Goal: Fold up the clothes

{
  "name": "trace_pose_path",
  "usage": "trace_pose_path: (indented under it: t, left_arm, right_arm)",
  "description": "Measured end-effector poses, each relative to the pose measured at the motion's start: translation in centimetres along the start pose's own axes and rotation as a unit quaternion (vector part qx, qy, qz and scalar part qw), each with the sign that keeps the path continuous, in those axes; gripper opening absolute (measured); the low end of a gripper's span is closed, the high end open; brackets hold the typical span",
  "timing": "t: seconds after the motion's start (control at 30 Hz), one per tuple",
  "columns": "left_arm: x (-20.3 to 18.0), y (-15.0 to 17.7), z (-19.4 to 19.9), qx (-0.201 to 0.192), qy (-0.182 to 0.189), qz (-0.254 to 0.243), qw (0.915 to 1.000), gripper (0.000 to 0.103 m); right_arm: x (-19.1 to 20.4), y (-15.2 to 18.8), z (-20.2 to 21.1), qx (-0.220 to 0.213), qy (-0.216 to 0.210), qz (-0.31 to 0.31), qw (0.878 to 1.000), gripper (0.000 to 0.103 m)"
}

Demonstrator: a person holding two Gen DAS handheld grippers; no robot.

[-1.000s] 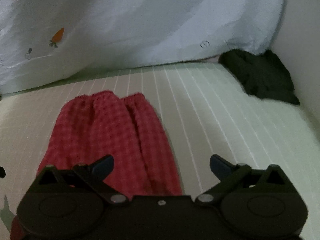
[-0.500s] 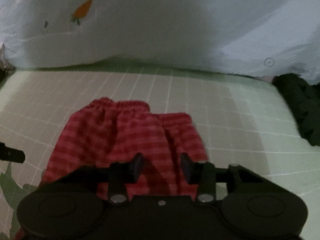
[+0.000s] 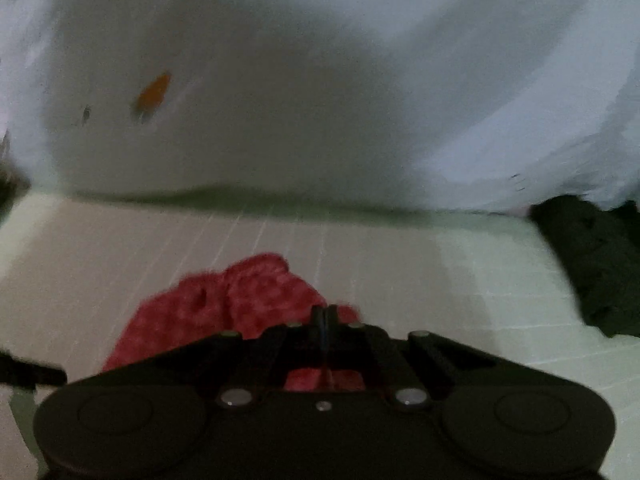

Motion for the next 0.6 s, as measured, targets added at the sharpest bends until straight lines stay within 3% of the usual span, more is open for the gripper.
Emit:
trace_pose_path:
  t: [0.1, 0.17, 0.2, 0.23, 0.3, 0.6]
  left_arm:
    - [0.0, 0.1, 0.1, -0.002, -0.003, -0.003, 1.0000, 0.096]
    - [0.0, 0.3, 0.4, -0.003, -0.003, -0.004, 1.0000, 0.096]
    - [0.0, 0.5, 0.6, -0.004, -0.004, -0.004, 1.0000, 0.096]
    - [0.1, 0.6, 0.9, -0.006, -0.005, -0.005, 1.0000, 0.096]
    - [0.2, 1.0, 1.4, -0.009, -0.005, -0.004, 0.9999, 0.096]
    - [-0.2, 4.9, 4.0, 0.003, 0.020, -0.013, 0.9997, 0.096]
  right_arm:
    - [-2.1, 0.5, -0.5, 0.013, 0.040, -0.017, 0.999, 0.001]
    - [-3.4, 1.9, -1.8, 0.050, 0.053, -0.034, 0.997, 0.004]
    - [-4.0, 2.6, -2.4, 0.069, 0.060, -0.043, 0.995, 0.011]
    - [-4.4, 3.0, -2.2, 0.074, 0.063, -0.057, 0.994, 0.029]
    - [-4.8, 3.6, -1.5, 0.075, 0.069, -0.076, 0.992, 0.048]
    - [-3.4, 8.6, 4.5, 0.093, 0.025, -0.118, 0.988, 0.069]
Point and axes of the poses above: each gripper's, at about its wrist camera, not at the fingertips, and z roughly against the way its jaws point, x to its left, y to its underside, the point moved 7 cm from there along -z, roughly the way its jaws point, and after that the axes turned 5 degrees about z, right-handed, at the moved point
